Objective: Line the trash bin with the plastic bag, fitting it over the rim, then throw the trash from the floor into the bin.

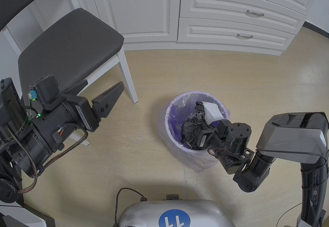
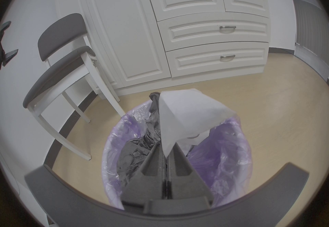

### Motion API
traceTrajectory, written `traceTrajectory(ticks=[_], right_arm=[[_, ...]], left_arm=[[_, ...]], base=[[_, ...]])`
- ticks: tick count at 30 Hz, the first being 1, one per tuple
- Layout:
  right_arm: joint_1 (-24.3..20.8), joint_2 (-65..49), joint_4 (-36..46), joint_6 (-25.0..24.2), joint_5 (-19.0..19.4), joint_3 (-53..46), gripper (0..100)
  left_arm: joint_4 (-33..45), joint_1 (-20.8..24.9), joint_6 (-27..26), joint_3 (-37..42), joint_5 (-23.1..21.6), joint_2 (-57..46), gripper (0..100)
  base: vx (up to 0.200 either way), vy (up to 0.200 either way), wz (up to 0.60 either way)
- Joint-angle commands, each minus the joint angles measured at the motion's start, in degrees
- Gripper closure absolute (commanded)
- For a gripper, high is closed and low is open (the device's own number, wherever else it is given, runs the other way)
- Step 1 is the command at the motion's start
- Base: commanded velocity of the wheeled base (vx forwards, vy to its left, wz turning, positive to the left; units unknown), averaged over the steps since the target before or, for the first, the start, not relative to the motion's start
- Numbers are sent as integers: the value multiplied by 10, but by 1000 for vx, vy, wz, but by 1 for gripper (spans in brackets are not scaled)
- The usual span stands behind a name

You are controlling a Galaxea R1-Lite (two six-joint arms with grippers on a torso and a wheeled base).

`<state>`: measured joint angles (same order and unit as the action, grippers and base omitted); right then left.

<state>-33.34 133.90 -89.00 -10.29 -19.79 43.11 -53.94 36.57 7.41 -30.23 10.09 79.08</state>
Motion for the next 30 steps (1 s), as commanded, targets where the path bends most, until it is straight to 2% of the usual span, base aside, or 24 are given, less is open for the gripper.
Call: traceTrajectory(ticks=[1, 13, 20, 30], right_arm=[[3, 9, -10, -3, 3, 3, 100], [20, 29, 1, -22, 14, 33, 100], [42, 46, -6, -25, 4, 80, 100], [37, 51, -2, -25, -12, 87, 100]], left_arm=[[0, 3, 1, -1, 0, -2, 0], [0, 2, 1, -2, 0, -1, 0], [0, 1, 1, -2, 0, 0, 0], [0, 2, 1, 0, 0, -2, 0]], base=[[0, 0, 0], [0, 0, 0], [0, 0, 0], [0, 0, 0]])
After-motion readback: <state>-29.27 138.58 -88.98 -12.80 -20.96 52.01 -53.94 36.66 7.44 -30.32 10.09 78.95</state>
